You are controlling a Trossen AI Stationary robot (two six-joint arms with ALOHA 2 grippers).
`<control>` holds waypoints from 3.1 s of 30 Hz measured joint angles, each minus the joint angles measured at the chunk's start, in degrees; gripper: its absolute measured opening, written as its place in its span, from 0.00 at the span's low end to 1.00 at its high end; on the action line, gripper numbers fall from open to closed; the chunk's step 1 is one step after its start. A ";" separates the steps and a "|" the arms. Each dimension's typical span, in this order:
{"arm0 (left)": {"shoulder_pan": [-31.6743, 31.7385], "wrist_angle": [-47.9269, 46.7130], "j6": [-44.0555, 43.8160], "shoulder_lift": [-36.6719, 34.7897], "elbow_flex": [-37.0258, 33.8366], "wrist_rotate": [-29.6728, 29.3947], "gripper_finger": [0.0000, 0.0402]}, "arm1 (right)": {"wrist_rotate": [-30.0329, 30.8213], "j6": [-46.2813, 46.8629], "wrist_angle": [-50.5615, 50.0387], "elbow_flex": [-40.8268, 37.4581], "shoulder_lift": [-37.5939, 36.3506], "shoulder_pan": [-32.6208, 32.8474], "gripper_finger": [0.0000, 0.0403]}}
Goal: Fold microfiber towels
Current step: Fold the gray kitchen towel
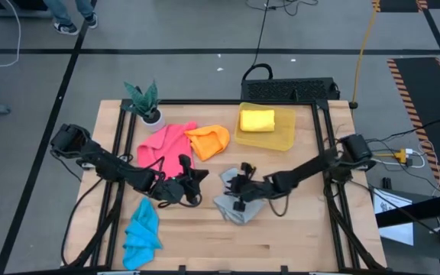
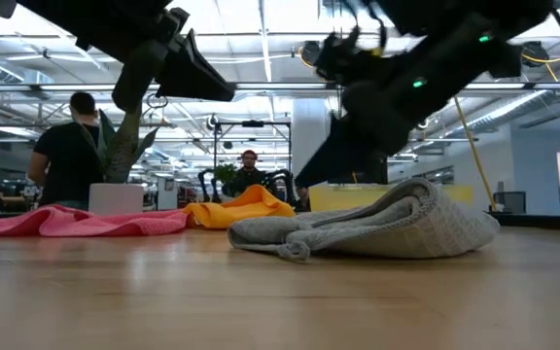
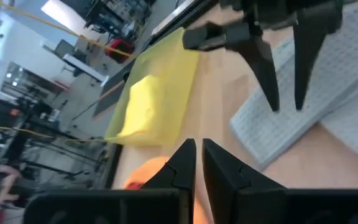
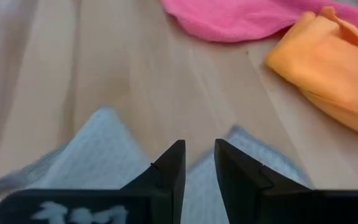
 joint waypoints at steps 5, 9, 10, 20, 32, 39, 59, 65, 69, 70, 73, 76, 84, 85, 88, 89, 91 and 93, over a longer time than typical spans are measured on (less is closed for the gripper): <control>0.65 -1.52 1.14 -0.81 0.04 -2.06 0.08 | -2.66 0.63 -3.43 3.82 1.37 -5.15 0.27; 2.35 -2.84 1.14 -1.70 0.07 -2.00 0.08 | -8.63 1.65 -6.40 4.44 1.43 -8.25 0.38; 2.80 -3.58 1.02 -1.66 0.07 -1.85 0.08 | -9.50 1.57 -6.28 4.46 1.91 -8.65 0.39; 7.14 -3.83 -0.40 -1.66 0.00 0.95 0.08 | -8.81 3.35 -5.38 4.74 9.03 -8.65 0.27; 4.06 -4.21 -5.62 -1.66 0.00 2.55 0.08 | 0.33 -6.47 -7.84 4.39 -5.86 -0.87 0.01; -3.86 3.66 -3.49 -1.66 0.00 2.62 0.08 | -0.12 -21.04 -2.05 4.42 -21.74 5.76 0.01; -7.41 28.68 12.31 7.57 0.04 30.73 0.08 | -18.09 -36.07 5.70 4.40 -30.65 7.81 0.01; -6.67 39.58 18.84 14.17 0.30 32.87 0.10 | -17.44 -31.28 2.41 4.40 -30.64 7.81 0.01; -5.56 39.51 18.97 17.49 3.61 33.08 0.18 | -10.62 -30.11 3.62 1.56 -30.65 7.81 0.01; -5.24 39.53 18.93 18.73 4.76 33.10 0.20 | -8.42 -29.79 4.83 0.27 -30.59 7.81 0.01; -4.36 39.19 18.51 22.82 8.08 33.34 0.28 | -3.15 -27.37 9.33 -3.88 -30.61 7.73 0.01; -3.22 39.07 18.52 26.75 11.30 31.74 0.32 | 0.25 -24.77 12.28 -7.63 -30.61 7.53 0.01; 1.44 38.40 8.87 31.65 15.34 23.69 0.33 | 1.87 -18.25 12.40 -12.19 -31.20 9.24 0.01; 2.40 38.47 7.51 32.02 15.34 24.80 0.33 | 1.86 -18.10 12.58 -12.19 -31.21 9.64 0.01; 4.53 37.53 4.08 32.07 15.35 25.40 0.33 | 1.92 -18.15 13.51 -12.19 -31.27 11.05 0.01; 5.05 36.89 2.86 31.99 15.37 23.61 0.33 | 1.90 -18.20 13.83 -12.19 -31.31 11.42 0.01; 5.31 33.90 0.14 31.47 15.37 13.31 0.33 | 1.92 -17.84 13.81 -12.19 -31.43 12.23 0.01; 5.12 27.80 -0.43 30.10 15.34 -0.56 0.33 | 2.94 -15.30 12.98 -12.53 -31.46 13.34 0.01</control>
